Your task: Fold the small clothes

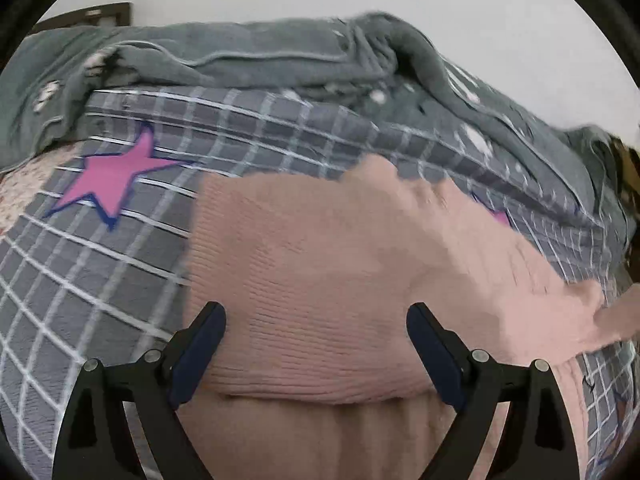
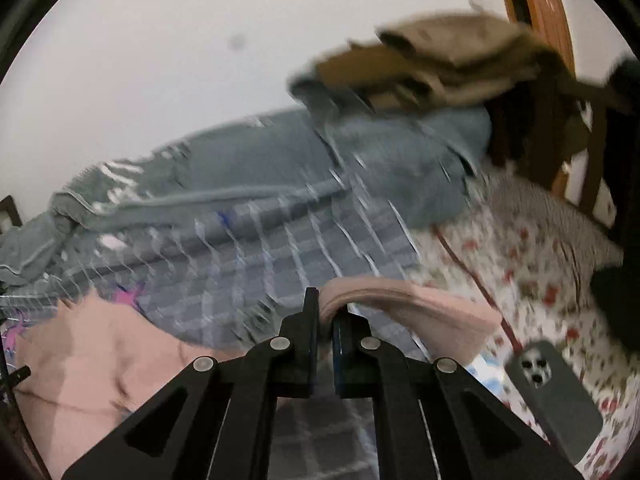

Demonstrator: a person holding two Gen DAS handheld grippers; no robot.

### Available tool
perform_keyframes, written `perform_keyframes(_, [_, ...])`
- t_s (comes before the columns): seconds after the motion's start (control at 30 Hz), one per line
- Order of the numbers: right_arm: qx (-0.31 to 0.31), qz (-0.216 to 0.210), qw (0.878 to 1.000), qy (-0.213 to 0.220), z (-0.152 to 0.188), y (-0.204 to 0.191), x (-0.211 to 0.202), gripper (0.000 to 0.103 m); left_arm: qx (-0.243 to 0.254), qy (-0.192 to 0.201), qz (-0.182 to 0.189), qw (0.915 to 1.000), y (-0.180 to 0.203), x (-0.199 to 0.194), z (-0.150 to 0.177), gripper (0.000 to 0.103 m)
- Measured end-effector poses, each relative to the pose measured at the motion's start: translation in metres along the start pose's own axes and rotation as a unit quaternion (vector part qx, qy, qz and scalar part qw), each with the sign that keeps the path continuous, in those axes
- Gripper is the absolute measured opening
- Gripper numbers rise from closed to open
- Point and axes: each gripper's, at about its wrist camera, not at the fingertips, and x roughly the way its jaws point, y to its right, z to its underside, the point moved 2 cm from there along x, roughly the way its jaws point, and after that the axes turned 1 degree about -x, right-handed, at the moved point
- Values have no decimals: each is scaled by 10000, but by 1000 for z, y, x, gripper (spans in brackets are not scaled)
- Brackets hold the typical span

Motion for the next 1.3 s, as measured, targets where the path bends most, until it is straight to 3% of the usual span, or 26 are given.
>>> perform_keyframes(0.1, [-299, -242, 9989, 275, -25, -50, -15, 6, -5, 220, -287, 9993, -19, -16, -6, 92])
perform_keyframes(0.2, [-644, -566, 9951, 498, -40, -113, -26, 6, -150, 269, -283, 9991, -43, -30, -11, 92])
perform_keyframes(0.37, [-1112, -1335, 9829, 603, -33, -230, -38, 6, -444, 422, -434, 9972, -94, -50, -5, 92])
perform_keyframes(0.53, [-1647, -2155, 9624, 119, 23, -352, -34, 6, -648, 521, -1104, 9904, -145, -63, 2, 92])
perform_keyframes(0.6, [-1834, -2293, 9557, -203, 57, -390, -23, 6, -670, 584, -1353, 9868, -159, -66, 3, 91])
perform_keyframes(0.7, [-2205, -2368, 9437, -682, 108, -432, -8, 6, -698, 585, -1434, 9855, -172, -68, 3, 91])
perform_keyframes(0.8, [-2572, -2472, 9283, -1052, 141, -452, 1, 7, -751, 574, -1381, 9859, -176, -67, 1, 91])
perform_keyframes(0.83, [-2524, -2602, 9249, -1148, 146, -454, 4, 13, -750, 576, -1357, 9862, -175, -68, 0, 91])
perform_keyframes(0.93, [-2323, -3155, 9090, -1421, 149, -452, -1, 45, -685, 603, -1380, 9862, -167, -68, 0, 91])
perform_keyframes(1.0, [-2319, -3281, 9060, -1333, 146, -448, -8, 46, -577, 623, -1375, 9868, -158, -67, 0, 91])
perform_keyframes(1.13, [-2278, -3158, 9146, -1088, 128, -412, -24, 46, -393, 631, -1078, 9914, -140, -64, -2, 91])
perform_keyframes(1.3, [-2344, -2449, 9379, -739, 109, -337, -25, 46, 15, 637, -343, 9974, -97, -57, -4, 91])
